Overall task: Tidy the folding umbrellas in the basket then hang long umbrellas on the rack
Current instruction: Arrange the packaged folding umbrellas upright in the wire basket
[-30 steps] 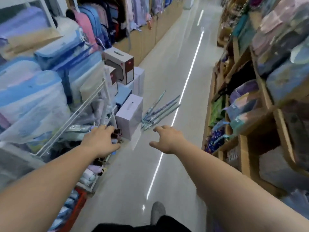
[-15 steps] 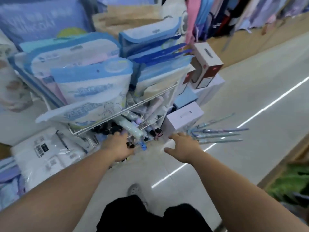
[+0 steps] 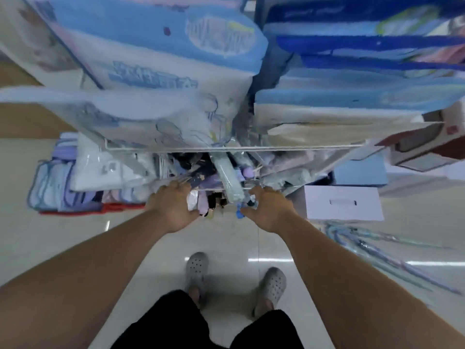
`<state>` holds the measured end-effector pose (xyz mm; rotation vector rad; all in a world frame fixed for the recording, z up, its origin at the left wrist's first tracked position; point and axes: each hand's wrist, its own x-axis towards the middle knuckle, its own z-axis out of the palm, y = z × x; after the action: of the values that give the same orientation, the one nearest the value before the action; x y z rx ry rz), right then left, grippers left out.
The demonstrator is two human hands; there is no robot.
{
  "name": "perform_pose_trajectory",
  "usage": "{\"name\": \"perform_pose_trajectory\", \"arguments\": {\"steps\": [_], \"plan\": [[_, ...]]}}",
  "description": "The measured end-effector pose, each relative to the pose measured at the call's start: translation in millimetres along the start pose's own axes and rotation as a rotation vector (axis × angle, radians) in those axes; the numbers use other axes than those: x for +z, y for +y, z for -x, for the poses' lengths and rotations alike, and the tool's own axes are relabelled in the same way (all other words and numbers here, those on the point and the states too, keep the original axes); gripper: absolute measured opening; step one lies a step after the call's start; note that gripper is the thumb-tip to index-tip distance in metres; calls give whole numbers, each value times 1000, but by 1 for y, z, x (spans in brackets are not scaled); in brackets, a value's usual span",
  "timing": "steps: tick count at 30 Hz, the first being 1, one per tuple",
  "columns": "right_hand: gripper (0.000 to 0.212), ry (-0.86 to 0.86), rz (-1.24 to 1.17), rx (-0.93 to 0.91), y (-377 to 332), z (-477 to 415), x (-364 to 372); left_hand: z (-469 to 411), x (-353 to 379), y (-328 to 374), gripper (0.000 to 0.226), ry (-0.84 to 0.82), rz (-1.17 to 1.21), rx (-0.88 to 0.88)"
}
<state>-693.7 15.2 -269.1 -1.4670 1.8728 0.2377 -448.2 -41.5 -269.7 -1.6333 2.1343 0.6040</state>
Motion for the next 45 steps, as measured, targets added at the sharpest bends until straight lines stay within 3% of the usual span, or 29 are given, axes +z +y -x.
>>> {"name": "perform_pose_trajectory", "arguments": {"steps": [6, 12, 17, 20, 28, 37, 42, 45], "plan": [[67, 52, 67, -115, 19, -40, -1, -22, 23, 20, 72, 56, -19, -92], [64, 240, 53, -297, 2, -96, 20, -70, 42, 9, 66, 201, -178, -39], [61, 529, 156, -443, -8, -153, 50, -116, 62, -20, 64, 534, -127, 42], [59, 602, 157, -491, -13, -181, 61, -136, 65, -33, 68, 709, -125, 110], [62, 745, 148, -526, -8, -214, 80, -183, 71, -38, 63, 598, -413, 154], [77, 682, 79, -443, -27, -219, 77, -163, 53, -28, 61, 370, -379, 117], [68, 723, -27, -488, -18, -214, 77, -133, 65, -3, 48, 631, -426, 179], [66, 769, -37, -503, -8, -198, 70, -137, 75, 17, 42, 680, -429, 236]]}}
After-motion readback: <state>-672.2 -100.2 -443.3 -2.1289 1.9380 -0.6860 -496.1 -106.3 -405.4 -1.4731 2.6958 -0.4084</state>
